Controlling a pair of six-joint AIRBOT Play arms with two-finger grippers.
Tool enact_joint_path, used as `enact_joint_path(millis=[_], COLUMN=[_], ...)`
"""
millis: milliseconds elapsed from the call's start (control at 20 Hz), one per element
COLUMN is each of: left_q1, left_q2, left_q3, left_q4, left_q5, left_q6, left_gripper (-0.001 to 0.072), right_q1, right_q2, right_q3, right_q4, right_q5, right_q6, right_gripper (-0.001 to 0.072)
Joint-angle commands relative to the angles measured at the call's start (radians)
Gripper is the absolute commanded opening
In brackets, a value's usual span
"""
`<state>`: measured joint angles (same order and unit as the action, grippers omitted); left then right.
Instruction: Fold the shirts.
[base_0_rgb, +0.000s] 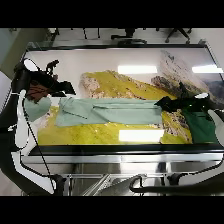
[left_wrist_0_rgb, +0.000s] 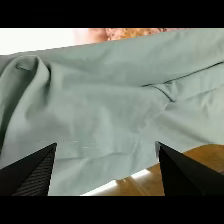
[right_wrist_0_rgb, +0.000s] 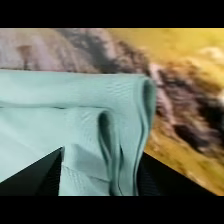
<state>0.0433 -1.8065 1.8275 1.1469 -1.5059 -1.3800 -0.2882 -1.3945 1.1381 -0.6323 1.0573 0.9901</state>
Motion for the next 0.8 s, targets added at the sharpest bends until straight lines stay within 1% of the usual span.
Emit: enact_joint_path(millis=[0,50,100,150,300,400,550,650,750], left_q1=[-0.044,-0.062,-0.085,-0.11,-0.223,-0.315,-0.473,-0.566,-0.637], left_q2=[-0.003,-0.003,-0.003,-0.003,-0.003,-0.004,-0.036,-0.107,-0.207], left_q3=[0.019,0.013,0.005,-0.005,-0.081,-0.162,-0.23,-0.193,-0.098], left_q4=[-0.043,-0.078,-0.098,-0.111,-0.149,-0.153,-0.153,-0.154,-0.154], left_q5=[-0.018,0.0,0.022,0.053,0.172,0.302,0.519,0.574,0.564], left_q6=[-0.016,-0.016,-0.015,-0.013,-0.011,-0.005,-0.005,-0.005,-0.009], left_gripper=[0.0638,0.0416,0.0173,0.0013,0.0012,0.0013,0.0013,0.0013,0.0012], right_q1=[0.055,0.067,0.071,0.072,0.06,0.057,0.06,0.062,0.061], right_q2=[-0.055,-0.053,-0.045,-0.029,0.049,0.097,0.152,0.185,0.224], right_q3=[-0.002,-0.001,0.005,0.022,0.134,0.24,0.409,0.493,0.545], right_q4=[0.009,0.01,0.013,0.013,0.032,0.032,0.036,0.036,0.035], right_q5=[0.009,0.011,0.017,0.034,0.144,0.239,0.381,0.445,0.451], right_q6=[-0.004,-0.022,-0.022,-0.022,-0.007,0.04,0.149,0.205,0.265], right_gripper=[0.0375,0.012,0.0019,0.002,0.0019,0.0018,0.0019,0.0019,0.0019])
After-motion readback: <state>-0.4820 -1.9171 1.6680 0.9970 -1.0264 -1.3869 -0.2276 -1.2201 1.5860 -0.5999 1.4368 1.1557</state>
